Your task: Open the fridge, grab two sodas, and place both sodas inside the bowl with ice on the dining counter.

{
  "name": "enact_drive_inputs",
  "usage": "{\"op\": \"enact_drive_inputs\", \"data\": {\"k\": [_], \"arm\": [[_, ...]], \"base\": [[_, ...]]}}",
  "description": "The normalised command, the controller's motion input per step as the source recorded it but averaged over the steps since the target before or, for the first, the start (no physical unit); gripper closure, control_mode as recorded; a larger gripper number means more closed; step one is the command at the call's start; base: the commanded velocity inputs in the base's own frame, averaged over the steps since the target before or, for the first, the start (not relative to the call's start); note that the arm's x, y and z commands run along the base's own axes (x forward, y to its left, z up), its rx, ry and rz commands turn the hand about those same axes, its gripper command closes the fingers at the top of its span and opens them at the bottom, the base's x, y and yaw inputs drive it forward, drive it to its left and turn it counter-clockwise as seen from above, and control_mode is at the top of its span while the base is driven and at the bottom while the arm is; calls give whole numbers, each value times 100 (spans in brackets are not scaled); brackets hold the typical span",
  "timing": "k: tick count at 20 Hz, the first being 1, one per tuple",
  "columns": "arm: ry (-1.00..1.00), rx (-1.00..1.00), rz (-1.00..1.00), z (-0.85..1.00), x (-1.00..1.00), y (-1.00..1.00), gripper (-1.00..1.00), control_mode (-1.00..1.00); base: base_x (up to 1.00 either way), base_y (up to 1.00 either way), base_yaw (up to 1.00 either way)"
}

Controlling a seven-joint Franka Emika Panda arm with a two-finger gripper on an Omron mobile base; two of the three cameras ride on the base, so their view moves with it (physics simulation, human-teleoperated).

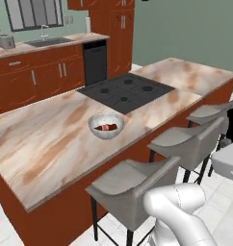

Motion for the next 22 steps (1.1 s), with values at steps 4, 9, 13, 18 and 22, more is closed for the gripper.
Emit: {"op": "enact_drive_inputs", "data": {"k": [4,9,13,18,22], "arm": [[0,0,0,0,0,0,100,100],[0,0,0,0,0,0,100,100],[0,0,0,0,0,0,100,100],[0,0,0,0,0,0,100,100],[0,0,0,0,0,0,100,100]], "base": [[0,-60,29],[5,-71,38],[0,-69,43],[3,-65,44],[32,-49,46]]}}
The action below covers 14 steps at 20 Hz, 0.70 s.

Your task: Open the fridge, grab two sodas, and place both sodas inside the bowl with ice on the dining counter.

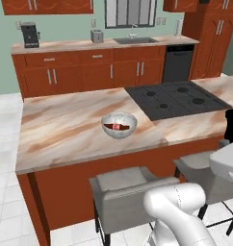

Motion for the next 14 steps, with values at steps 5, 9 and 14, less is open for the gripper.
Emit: {"op": "enact_drive_inputs", "data": {"k": [5,9,14], "arm": [[0,0,0,0,0,0,100,100],[4,0,10,-3,24,-7,100,-100],[25,-1,30,-2,100,-31,100,-100]], "base": [[65,-37,43],[62,-18,31],[0,0,0]]}}
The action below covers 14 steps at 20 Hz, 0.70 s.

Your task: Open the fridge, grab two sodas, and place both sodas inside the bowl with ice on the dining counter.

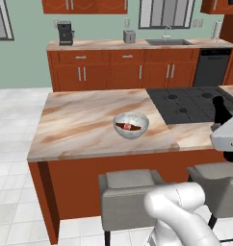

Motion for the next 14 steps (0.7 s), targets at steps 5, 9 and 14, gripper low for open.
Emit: {"op": "enact_drive_inputs", "data": {"k": [5,9,14], "arm": [[45,-12,18,0,100,-11,100,-100],[48,-19,17,-14,100,-1,100,-100],[35,-12,24,-52,100,0,100,-100]], "base": [[0,0,0],[0,0,0],[0,0,0]]}}
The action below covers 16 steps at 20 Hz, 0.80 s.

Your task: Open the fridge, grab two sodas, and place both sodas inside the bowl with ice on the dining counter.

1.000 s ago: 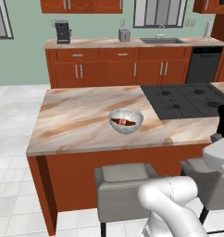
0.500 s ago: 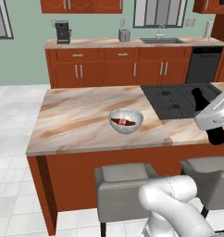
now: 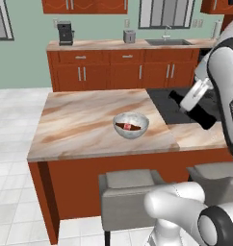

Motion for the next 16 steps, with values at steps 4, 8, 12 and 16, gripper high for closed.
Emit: {"op": "enact_drive_inputs", "data": {"k": [4,8,12,16], "arm": [[25,-6,28,-64,93,3,100,-100],[15,-5,30,-61,76,18,100,-100],[10,-8,25,-55,54,21,100,-100],[5,-8,11,-41,22,14,100,-100]], "base": [[0,0,0],[0,0,0],[0,0,0],[0,0,0]]}}
